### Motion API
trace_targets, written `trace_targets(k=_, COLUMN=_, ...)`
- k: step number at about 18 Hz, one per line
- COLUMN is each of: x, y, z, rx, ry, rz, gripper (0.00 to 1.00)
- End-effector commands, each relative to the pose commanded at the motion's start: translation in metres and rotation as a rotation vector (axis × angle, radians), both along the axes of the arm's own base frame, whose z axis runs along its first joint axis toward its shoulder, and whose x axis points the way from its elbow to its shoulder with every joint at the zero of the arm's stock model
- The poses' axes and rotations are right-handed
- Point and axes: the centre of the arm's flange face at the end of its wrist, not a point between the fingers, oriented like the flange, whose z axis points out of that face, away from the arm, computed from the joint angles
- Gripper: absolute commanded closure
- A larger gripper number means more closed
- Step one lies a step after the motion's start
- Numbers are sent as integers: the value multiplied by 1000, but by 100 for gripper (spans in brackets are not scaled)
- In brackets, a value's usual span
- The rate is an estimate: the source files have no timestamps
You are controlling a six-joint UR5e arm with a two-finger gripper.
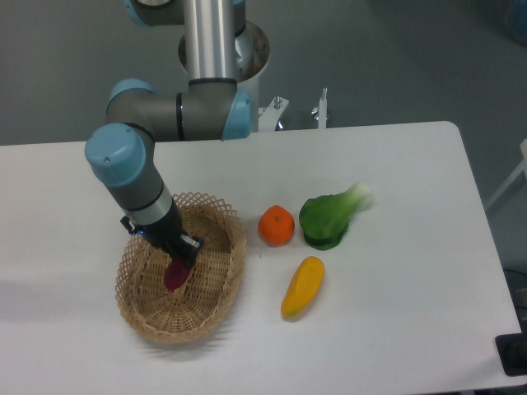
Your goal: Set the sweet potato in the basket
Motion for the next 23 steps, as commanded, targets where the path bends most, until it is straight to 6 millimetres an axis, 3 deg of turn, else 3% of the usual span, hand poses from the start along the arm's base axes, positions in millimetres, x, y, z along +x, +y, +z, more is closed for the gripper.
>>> trace_targets(k=3, x=2, y=3, z=-15, rx=-22, ry=-7, rz=-4, gripper=66)
trace_targets(k=8, x=1, y=3, z=-16, rx=-25, ry=-6, rz=-8, gripper=58)
trace_targets(k=9, x=1, y=3, z=-16, rx=-27, ry=-6, rz=-10, gripper=53)
trace_targets(k=10, x=1, y=3, z=-15, rx=-26, ry=-4, rz=-10, gripper=33)
trace_targets(k=11, x=-2, y=5, z=-11, rx=-22, ry=6, rz=-9, gripper=7)
trace_targets(k=12, x=-3, y=6, z=-5, rx=-15, ry=21, rz=-8, gripper=0)
trace_targets(k=17, x=-19, y=13, z=39, rx=45, ry=59, rz=-24, gripper=0)
trace_targets(k=19, x=-49, y=8, z=69, rx=72, ry=82, rz=-14, gripper=0)
trace_targets(k=23, x=-102, y=-22, z=105, rx=74, ry=106, rz=-43, gripper=0)
